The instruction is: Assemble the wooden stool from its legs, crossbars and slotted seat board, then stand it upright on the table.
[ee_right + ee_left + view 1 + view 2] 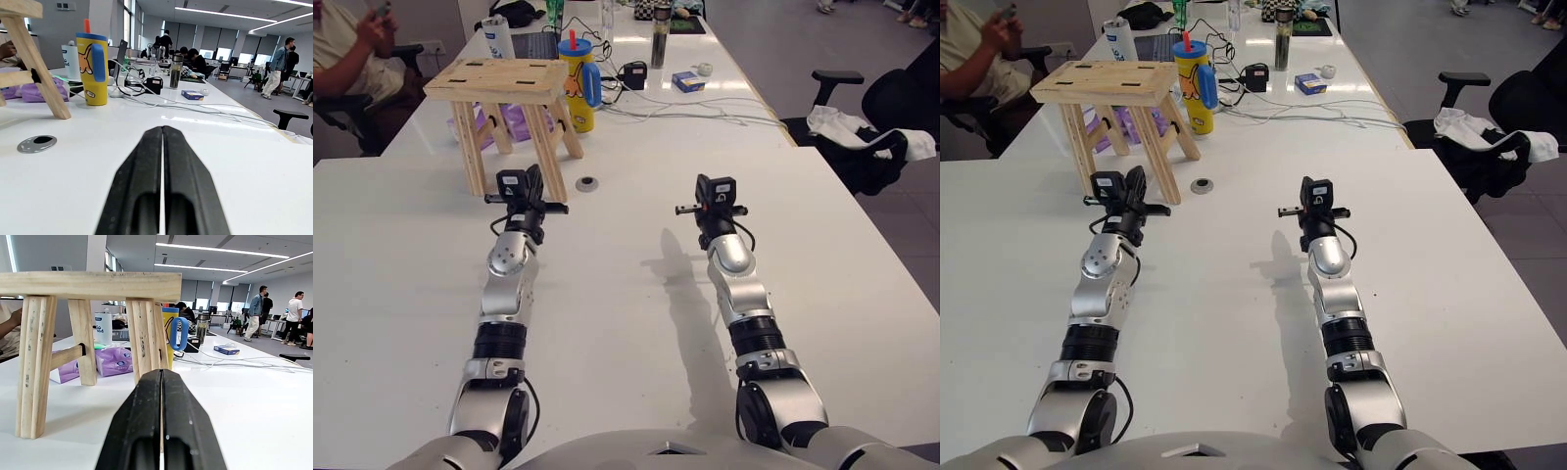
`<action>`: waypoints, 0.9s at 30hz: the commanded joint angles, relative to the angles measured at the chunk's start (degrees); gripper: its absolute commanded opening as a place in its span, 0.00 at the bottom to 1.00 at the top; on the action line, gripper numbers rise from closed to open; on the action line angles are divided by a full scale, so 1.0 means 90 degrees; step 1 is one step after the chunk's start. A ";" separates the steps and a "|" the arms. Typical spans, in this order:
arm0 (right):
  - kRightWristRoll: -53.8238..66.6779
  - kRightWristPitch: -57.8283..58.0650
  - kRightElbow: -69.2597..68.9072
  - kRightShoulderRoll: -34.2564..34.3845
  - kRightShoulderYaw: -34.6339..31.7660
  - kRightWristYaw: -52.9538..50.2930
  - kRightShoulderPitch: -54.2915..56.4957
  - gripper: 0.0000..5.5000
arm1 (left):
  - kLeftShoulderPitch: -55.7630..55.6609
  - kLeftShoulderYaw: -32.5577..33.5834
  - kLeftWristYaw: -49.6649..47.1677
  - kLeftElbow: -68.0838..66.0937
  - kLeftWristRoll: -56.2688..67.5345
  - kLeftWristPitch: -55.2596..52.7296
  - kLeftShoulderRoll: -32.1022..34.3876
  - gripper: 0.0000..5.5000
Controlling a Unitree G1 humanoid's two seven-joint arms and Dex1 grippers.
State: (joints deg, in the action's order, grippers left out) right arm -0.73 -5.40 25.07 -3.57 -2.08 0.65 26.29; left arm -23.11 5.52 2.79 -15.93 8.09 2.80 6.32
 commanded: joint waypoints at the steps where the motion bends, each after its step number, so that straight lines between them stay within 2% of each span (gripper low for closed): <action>1: -0.0172 0.0094 0.0403 -0.0088 -0.0032 -0.0243 0.0400 0.00 | -0.0356 0.0047 -0.0204 -0.0274 -0.0162 0.0236 -0.0098 0.00; 12: 0.0111 -0.0213 0.0910 -0.0089 -0.0188 0.0032 0.0748 0.00 | -0.0662 0.0293 -0.0488 -0.1058 -0.0233 0.1213 -0.0252 0.00; 27: 0.0114 -0.0449 0.1193 0.0001 -0.0194 0.0077 0.0813 0.00 | -0.0745 0.0095 -0.0705 -0.1339 -0.0667 0.1291 -0.0236 0.00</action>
State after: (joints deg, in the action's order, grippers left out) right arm -0.11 -9.06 34.79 -3.50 -3.61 1.31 32.29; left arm -28.43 6.79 -2.69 -27.07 3.27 14.89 4.18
